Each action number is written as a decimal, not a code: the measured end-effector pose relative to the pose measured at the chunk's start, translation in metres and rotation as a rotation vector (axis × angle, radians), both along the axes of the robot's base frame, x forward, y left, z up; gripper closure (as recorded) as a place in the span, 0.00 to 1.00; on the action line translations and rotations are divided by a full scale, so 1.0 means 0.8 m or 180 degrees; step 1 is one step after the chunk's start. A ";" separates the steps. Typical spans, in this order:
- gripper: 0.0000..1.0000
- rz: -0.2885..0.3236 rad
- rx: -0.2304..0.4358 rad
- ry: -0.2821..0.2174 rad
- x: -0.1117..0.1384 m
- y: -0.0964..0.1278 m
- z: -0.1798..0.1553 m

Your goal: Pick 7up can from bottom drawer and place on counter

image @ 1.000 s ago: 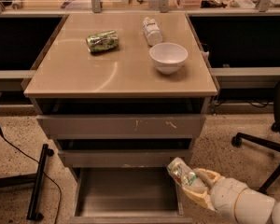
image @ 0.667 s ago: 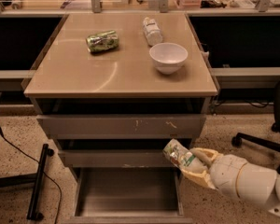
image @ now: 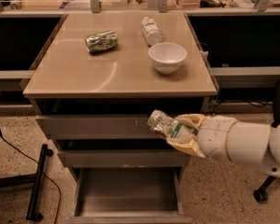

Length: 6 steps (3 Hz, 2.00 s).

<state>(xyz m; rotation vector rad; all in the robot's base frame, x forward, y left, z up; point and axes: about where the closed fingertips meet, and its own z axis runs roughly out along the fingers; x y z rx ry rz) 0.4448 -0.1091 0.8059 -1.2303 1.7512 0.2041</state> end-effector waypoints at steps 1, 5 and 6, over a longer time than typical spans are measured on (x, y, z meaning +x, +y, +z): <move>1.00 0.0218 -0.0266 -0.0230 0.015 0.043 0.064; 1.00 0.0650 -0.0314 -0.0444 0.077 0.115 0.116; 1.00 0.0767 -0.0222 -0.0438 0.131 0.106 0.110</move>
Offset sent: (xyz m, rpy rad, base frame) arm 0.0792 0.1125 0.1319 -0.1567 -0.1551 0.2098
